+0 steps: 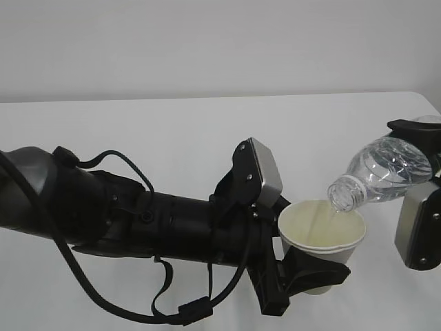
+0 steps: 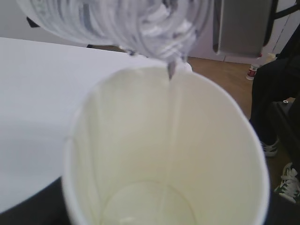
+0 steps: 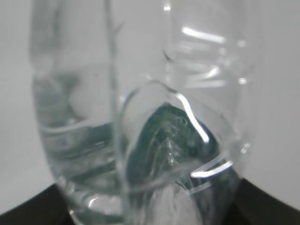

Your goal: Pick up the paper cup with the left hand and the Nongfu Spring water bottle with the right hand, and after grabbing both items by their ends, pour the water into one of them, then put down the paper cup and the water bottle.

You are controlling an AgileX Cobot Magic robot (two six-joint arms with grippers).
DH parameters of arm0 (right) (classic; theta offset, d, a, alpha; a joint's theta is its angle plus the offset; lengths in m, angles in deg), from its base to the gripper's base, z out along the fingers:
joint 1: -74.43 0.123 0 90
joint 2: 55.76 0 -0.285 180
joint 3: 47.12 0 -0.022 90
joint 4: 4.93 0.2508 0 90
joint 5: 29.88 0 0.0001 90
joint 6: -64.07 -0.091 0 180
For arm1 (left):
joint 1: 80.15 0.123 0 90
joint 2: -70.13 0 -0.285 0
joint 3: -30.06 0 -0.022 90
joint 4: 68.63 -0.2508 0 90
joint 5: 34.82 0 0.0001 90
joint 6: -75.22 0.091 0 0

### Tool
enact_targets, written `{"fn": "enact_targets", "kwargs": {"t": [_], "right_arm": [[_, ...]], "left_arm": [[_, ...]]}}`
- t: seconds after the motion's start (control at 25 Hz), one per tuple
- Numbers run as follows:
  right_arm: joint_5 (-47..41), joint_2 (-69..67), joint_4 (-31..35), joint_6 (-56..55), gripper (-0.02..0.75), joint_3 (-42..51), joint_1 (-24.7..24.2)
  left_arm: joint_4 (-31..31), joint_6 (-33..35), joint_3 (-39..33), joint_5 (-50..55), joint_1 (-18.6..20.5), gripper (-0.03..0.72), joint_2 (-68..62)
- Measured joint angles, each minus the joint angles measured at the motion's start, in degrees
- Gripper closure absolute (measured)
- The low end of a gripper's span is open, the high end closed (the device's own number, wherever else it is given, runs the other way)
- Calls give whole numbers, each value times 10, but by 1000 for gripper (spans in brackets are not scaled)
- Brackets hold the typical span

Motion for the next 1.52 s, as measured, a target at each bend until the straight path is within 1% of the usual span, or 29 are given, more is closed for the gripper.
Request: {"fn": "enact_targets", "kwargs": {"t": [1.52], "right_arm": [[8,0,-2,2,310,0,0]], "left_arm": [[1,0,0,1,0,215,0]]}}
